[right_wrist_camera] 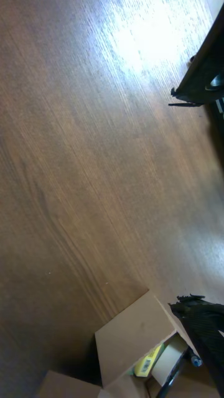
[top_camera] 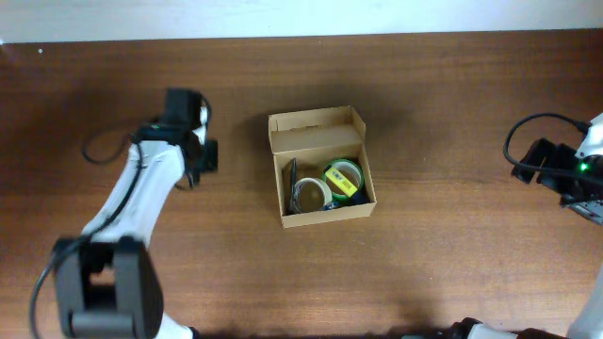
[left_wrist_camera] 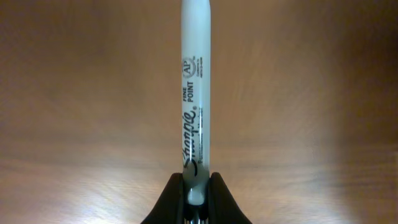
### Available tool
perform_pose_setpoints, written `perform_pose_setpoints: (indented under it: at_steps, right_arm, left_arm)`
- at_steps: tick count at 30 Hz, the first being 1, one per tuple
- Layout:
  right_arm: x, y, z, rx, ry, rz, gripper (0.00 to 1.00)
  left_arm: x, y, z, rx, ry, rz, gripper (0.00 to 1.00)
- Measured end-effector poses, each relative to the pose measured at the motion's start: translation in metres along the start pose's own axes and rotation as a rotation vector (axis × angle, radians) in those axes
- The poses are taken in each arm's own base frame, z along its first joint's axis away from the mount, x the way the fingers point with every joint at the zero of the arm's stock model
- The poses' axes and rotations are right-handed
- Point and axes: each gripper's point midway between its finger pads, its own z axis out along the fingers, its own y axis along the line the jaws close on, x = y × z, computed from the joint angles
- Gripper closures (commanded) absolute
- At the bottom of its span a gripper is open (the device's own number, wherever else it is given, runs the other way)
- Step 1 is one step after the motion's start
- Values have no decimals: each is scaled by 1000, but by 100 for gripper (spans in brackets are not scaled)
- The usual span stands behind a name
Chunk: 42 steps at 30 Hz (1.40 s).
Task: Pack container
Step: 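Lift the Sharpie and lower it into the box with the left gripper, then release the Sharpie and withdraw the left gripper from the box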
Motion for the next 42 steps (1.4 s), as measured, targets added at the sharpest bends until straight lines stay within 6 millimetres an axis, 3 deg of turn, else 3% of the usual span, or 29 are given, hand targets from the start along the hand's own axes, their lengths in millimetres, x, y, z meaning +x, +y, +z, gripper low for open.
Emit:
perform_pose_setpoints:
  at_steps: [5, 7, 10, 15, 21, 26, 33, 38, 39, 42]
  right_arm:
    - [0, 0, 0, 0, -2, -1, 1]
    - [0, 0, 0, 0, -2, 0, 1]
    - [0, 0, 0, 0, -2, 0, 1]
    - [0, 0, 0, 0, 0, 0, 1]
    - [1, 0, 0, 0, 3, 1, 1]
    - [1, 0, 0, 0, 5, 1, 1]
    - [1, 0, 0, 0, 6, 1, 1]
    - [1, 0, 0, 0, 6, 1, 1]
    - [1, 0, 0, 0, 6, 1, 1]
    - [1, 0, 0, 0, 5, 1, 1]
  left_arm:
    - [-63, -6, -91, 9, -268, 133, 98]
    - [-73, -26, -119, 43, -346, 239, 98]
    - [-69, -68, -132, 123, -381, 424, 98]
    - [-46, -147, -127, 244, -374, 756, 99]
    - [-12, -211, -109, 333, -327, 1033, 98]
    - [10, -234, -82, 371, -249, 1159, 99]
    - [32, -238, -48, 391, -135, 1236, 98]
    - [38, -240, -35, 398, -99, 1258, 97]
    - [39, -240, -34, 399, -98, 1259, 88]
    - [38, -240, -35, 399, -100, 1269, 41]
